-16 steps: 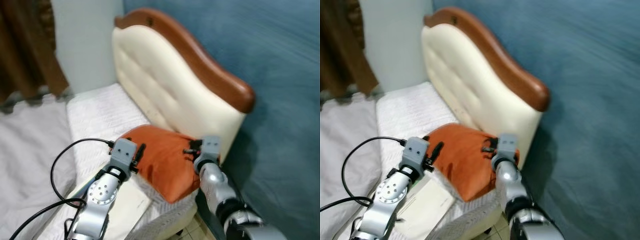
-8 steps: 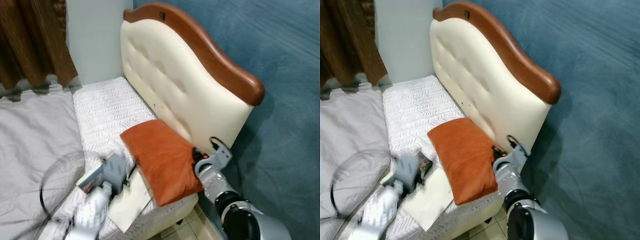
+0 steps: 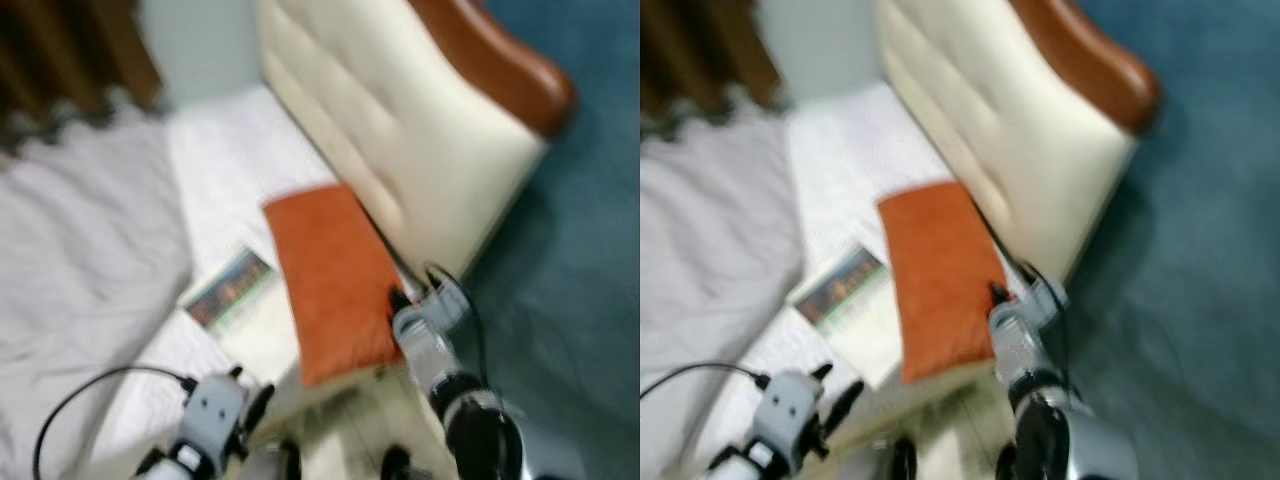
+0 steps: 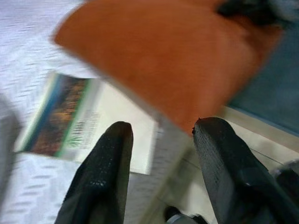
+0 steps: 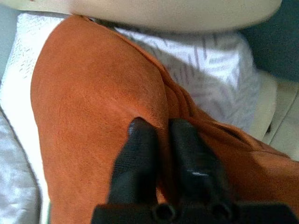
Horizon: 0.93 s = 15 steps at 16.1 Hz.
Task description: Clean up the room
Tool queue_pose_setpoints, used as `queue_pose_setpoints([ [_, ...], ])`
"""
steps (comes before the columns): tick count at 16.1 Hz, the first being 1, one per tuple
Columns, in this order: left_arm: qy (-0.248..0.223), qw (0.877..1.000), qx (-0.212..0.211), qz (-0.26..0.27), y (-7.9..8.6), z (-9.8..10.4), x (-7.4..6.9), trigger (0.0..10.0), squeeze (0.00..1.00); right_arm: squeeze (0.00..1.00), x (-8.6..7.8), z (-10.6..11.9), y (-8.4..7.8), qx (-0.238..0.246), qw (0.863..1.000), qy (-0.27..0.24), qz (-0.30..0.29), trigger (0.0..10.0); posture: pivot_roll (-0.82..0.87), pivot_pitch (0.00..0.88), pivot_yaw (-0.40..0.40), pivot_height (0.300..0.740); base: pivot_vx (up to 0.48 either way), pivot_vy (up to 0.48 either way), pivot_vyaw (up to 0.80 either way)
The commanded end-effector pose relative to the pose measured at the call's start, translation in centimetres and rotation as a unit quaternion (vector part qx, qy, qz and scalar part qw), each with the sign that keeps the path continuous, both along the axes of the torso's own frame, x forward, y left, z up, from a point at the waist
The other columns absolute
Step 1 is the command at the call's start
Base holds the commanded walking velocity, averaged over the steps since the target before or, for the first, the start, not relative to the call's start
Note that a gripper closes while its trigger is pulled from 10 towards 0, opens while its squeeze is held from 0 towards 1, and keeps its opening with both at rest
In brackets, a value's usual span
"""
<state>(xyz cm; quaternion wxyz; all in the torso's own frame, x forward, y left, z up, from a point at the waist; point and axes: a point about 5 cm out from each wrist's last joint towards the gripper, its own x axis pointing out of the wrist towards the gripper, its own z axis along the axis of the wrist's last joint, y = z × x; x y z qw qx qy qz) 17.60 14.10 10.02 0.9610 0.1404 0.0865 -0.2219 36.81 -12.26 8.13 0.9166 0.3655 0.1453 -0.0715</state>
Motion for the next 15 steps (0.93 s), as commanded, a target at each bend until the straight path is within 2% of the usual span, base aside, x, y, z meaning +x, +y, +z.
queue_pose_setpoints([
  [1, 0.011, 1.000, 0.006, -0.013, -0.7, 0.2, -1.1, 10.0, 0.00, 1.00, 0.4, 0.8, 0.3, -0.045, 0.999, -0.012, 0.011, 10.0, 0.33, 0.462, 0.016, 0.740, 0.000, 0.000, 0.00],
  [2, 0.011, 1.000, 0.004, -0.019, -1.2, 0.3, -1.4, 10.0, 0.00, 1.00, 1.0, 2.1, 0.2, -0.120, 0.992, -0.039, 0.023, 10.0, 0.32, 0.459, 0.008, 0.740, 0.000, 0.000, 0.00],
  [3, 0.013, 1.000, -0.001, -0.019, -1.6, 0.4, -1.5, 10.0, 0.00, 1.00, 1.4, 2.9, -0.1, -0.165, 0.984, -0.056, 0.027, 10.0, 0.31, 0.457, 0.002, 0.740, 0.000, 0.000, 0.00],
  [5, 0.015, 1.000, -0.011, -0.020, -2.2, 0.5, -1.4, 10.0, 0.00, 1.00, 2.0, 4.6, -0.8, -0.280, 0.955, -0.089, 0.029, 10.0, 0.29, 0.448, -0.010, 0.740, 0.000, 0.000, 0.00],
  [6, 0.015, 1.000, -0.013, -0.024, -2.6, 0.4, -1.2, 10.0, 0.00, 1.00, 2.1, 5.2, -1.3, -0.323, 0.941, -0.101, 0.022, 10.0, 0.27, 0.441, -0.016, 0.740, 0.000, 0.000, 0.00],
  [8, 0.014, 0.999, -0.012, -0.026, -2.9, 0.3, -0.8, 10.0, 0.00, 1.00, 2.2, 5.7, -1.6, -0.349, 0.931, -0.109, 0.013, 10.0, 0.26, 0.431, -0.019, 0.740, 0.000, 0.000, 0.00],
  [9, 0.008, 0.999, -0.015, -0.027, -3.1, 0.4, -0.2, 10.0, 0.00, 1.00, 2.5, 6.5, -1.8, -0.373, 0.919, -0.127, 0.009, 10.0, 0.23, 0.410, -0.016, 0.740, 0.000, 0.000, 0.00],
  [11, 0.000, 0.999, -0.014, -0.041, -3.6, 0.2, 0.9, 10.0, 0.00, 1.00, 2.9, 8.5, -3.1, -0.470, 0.869, -0.154, -0.020, 10.0, 0.21, 0.389, -0.014, 0.740, 0.000, 0.000, 0.00],
  [12, -0.003, 0.999, -0.013, -0.042, -3.7, 0.2, 1.2, 10.0, 0.00, 1.00, 3.0, 9.1, -3.5, -0.486, 0.858, -0.164, -0.033, 10.0, 0.20, 0.366, -0.019, 0.740, 0.000, 0.000, 0.00],
  [13, -0.010, 0.999, -0.021, -0.031, -3.7, 0.0, 2.7, 10.0, 0.00, 1.00, 3.0, 10.5, -4.3, -0.517, 0.831, -0.199, -0.058, 10.0, 0.16, 0.292, -0.032, 0.740, 0.000, 0.000, 0.00],
  [14, -0.009, 0.999, -0.024, -0.027, -3.7, -0.1, 3.2, 10.0, 0.00, 1.00, 2.9, 10.6, -4.4, -0.521, 0.827, -0.204, -0.061, 10.0, 0.15, 0.273, -0.035, 0.740, 0.000, 0.000, 0.00],
  [15, -0.002, 0.999, -0.031, -0.007, -3.5, -0.5, 4.3, 10.0, 0.00, 1.00, 2.4, 9.9, -4.5, -0.511, 0.830, -0.215, -0.056, 10.0, 0.11, 0.208, -0.042, 0.740, 0.000, 0.000, 0.00],
])
